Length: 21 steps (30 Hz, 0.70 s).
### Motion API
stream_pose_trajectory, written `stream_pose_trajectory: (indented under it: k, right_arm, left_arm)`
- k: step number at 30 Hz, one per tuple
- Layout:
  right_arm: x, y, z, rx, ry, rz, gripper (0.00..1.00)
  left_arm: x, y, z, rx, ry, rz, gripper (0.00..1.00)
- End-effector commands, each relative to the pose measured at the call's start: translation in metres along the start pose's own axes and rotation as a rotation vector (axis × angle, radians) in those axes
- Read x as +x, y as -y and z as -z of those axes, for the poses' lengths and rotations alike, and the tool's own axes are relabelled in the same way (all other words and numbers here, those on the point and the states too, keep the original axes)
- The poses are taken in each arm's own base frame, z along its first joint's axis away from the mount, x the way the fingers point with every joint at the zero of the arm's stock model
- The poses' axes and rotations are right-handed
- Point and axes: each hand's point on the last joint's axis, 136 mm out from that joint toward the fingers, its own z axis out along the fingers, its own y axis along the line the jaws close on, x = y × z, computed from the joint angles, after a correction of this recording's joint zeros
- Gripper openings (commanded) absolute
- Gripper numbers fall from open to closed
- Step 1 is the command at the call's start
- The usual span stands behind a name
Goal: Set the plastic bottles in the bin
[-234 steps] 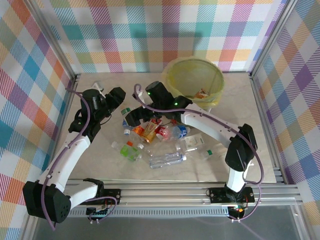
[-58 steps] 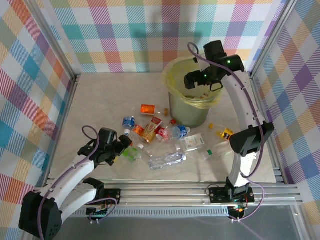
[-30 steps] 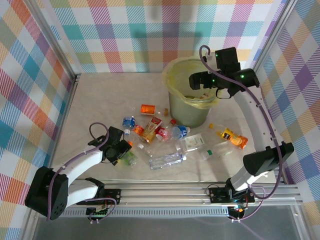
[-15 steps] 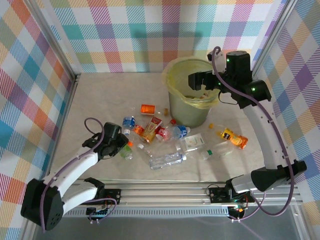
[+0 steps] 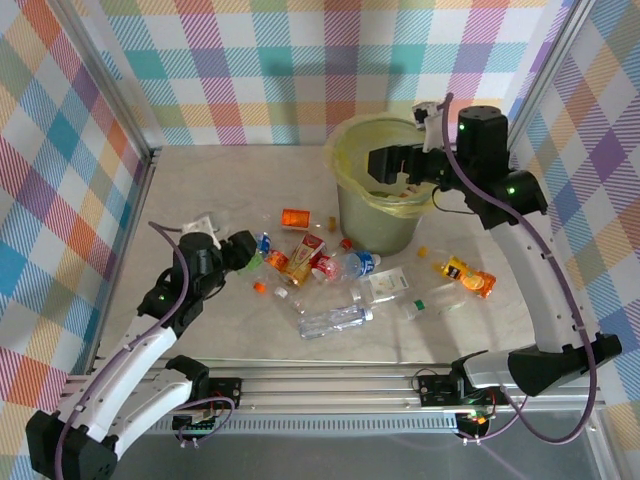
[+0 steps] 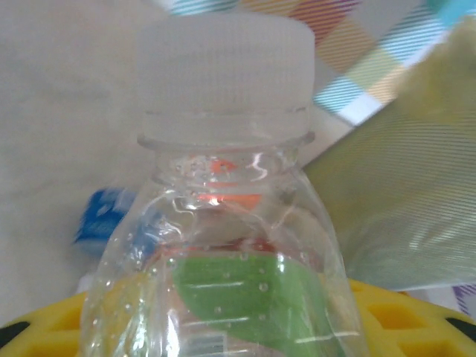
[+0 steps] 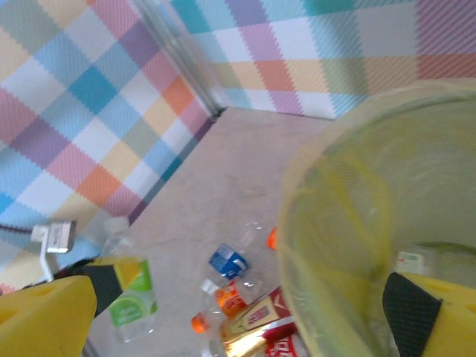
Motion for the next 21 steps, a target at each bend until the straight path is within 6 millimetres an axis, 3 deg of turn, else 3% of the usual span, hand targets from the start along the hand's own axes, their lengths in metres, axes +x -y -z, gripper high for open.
stream_pose_trajectory:
  k: [1, 10, 21]
  right_arm:
    - [0.005, -0.028, -0.018, -0.109, -0.032, 0.016, 1.00]
    - [0.015, -0.066, -0.064, -0.225, -0.117, 0.056, 0.98]
    - [0.023, -0.109, -0.110, -0.337, -0.184, 0.125, 0.84]
  left_arm:
    - [-0.050, 0.074, 0.009, 0.285, 0.169, -0.195, 0.43]
    - [-0.068, 0.137, 0.008, 0.547, 0.226, -0.366, 0.43]
    - [-0.055, 0.189, 0.015, 0.763, 0.173, -0.532, 0.43]
